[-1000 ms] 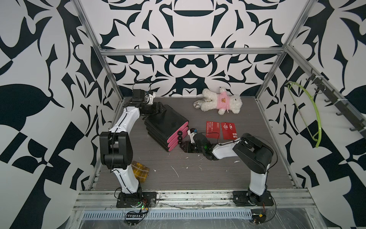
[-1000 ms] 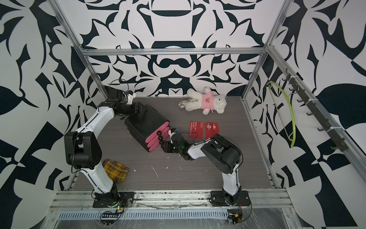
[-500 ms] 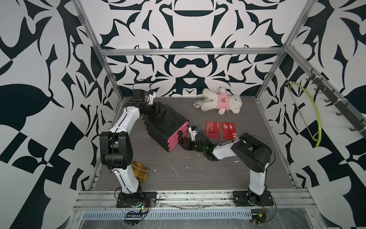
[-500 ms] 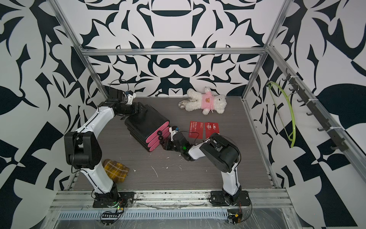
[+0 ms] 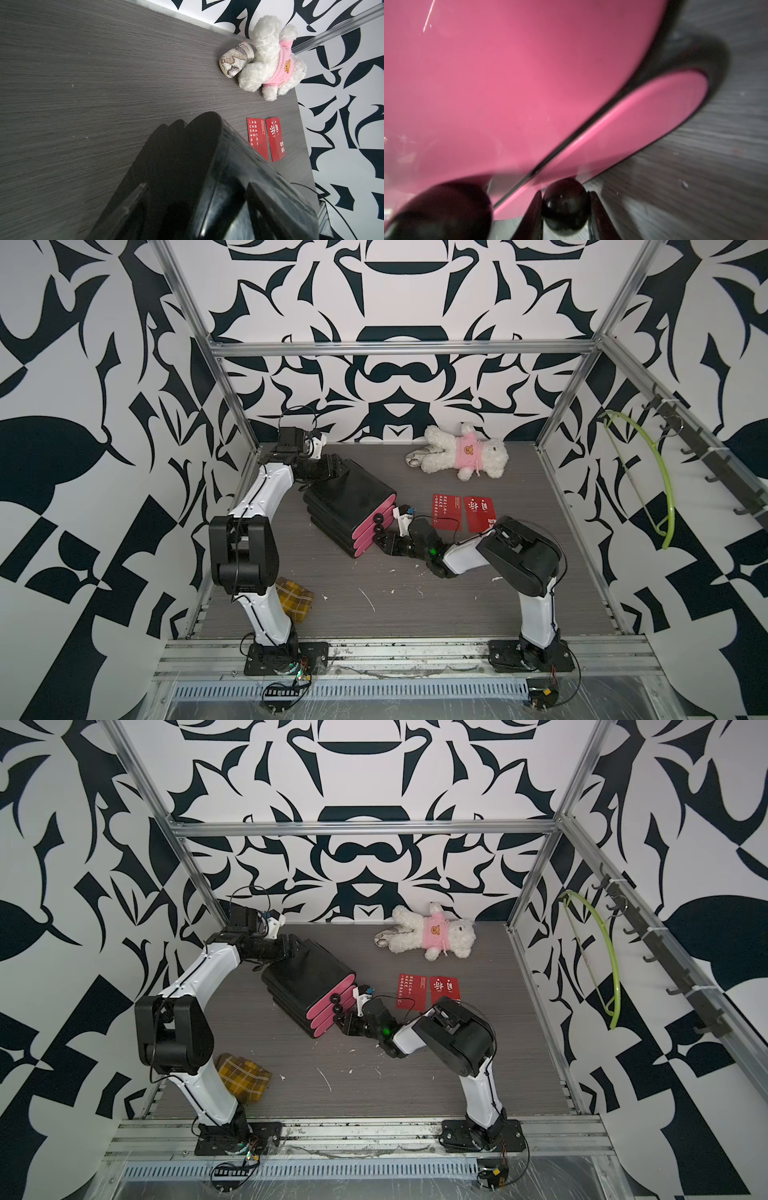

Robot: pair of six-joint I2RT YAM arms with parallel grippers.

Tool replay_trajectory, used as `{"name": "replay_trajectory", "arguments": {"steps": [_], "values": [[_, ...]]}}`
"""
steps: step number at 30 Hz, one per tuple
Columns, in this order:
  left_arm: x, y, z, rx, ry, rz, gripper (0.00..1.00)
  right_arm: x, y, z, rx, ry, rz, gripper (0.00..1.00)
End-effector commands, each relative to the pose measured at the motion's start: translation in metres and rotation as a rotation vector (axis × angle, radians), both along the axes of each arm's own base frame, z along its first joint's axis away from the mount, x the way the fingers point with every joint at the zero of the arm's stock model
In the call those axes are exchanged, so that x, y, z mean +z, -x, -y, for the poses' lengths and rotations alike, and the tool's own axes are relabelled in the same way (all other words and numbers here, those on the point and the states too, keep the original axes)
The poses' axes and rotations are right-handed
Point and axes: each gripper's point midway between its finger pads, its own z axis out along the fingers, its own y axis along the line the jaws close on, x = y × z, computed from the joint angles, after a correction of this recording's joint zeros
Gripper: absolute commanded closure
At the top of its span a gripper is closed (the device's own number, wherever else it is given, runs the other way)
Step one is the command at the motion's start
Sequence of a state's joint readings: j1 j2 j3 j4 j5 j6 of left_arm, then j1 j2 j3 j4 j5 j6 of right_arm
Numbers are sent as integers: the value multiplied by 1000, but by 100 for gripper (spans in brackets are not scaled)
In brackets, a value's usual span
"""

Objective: Take the postcards out of the drawer
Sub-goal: Close the drawer in the storage box, then open the drawer in the storage box.

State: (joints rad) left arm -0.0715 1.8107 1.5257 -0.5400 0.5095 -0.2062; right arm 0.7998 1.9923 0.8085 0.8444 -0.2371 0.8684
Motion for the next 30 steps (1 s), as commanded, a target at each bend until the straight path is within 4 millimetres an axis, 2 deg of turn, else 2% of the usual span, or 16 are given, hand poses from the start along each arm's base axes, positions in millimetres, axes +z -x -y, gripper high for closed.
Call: {"name": "replay_trajectory", "arguments": {"steps": [1,5,9,22,25,30], "values": [[-51,34,5,-18,-46,-231,24,19,-16,1,-49,-33,67,79],[-51,34,4,-15,-52,-230,24,17,-11,9,-49,-21,63,85],[-52,34,3,-13,-54,-233,24,13,2,20,-40,6,40,87],[-52,33,3,-11,-55,-235,24,-2,54,86,-70,175,-47,86],[-53,34,3,-12,-52,-239,24,-3,61,101,-81,248,-50,86],[-52,33,3,-12,-52,-236,24,-9,70,116,-76,336,-75,85]]}}
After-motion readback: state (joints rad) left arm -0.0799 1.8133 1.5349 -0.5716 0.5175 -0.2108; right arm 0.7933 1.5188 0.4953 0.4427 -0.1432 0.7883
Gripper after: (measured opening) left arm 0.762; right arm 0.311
